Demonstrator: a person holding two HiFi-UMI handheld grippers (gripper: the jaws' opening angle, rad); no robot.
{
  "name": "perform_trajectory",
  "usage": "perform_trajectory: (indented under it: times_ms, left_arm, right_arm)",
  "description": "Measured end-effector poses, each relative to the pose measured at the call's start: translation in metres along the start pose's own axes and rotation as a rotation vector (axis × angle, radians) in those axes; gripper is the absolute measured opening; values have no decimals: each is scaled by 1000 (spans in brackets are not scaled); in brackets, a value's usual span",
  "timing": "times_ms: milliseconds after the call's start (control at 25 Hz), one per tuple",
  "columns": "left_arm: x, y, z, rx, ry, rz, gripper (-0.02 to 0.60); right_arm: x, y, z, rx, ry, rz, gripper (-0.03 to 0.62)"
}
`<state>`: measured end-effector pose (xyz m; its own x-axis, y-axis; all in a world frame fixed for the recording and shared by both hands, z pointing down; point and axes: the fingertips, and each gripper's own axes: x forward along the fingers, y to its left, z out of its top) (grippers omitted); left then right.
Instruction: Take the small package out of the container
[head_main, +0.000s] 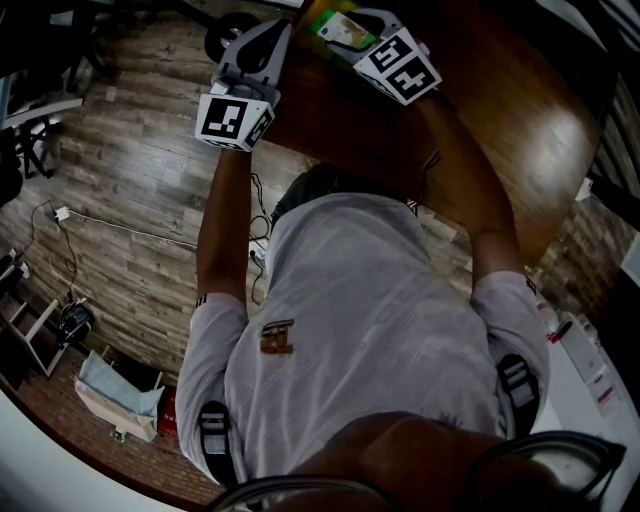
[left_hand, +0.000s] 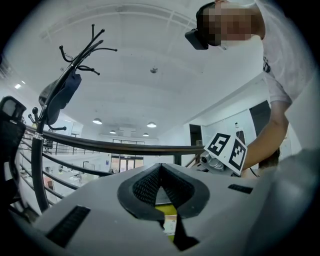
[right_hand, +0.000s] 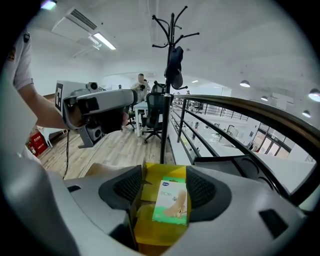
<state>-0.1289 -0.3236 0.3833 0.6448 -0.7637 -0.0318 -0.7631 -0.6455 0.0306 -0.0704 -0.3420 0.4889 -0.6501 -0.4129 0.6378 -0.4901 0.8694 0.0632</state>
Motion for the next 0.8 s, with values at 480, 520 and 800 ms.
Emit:
perform_trajectory:
  times_ms: [480,520,800]
  left_arm:
    - [3,15,-18,-5,31,8,18]
    - [3,16,-18,-5,31,9,18]
    - [4,27,-23,-9,36,4,18]
  right_arm:
    - [35,-9,-34,35,141,-2,293]
    - [37,-9,-35,36,154,1,296]
    - [59,-11,-48,35,241,14,315]
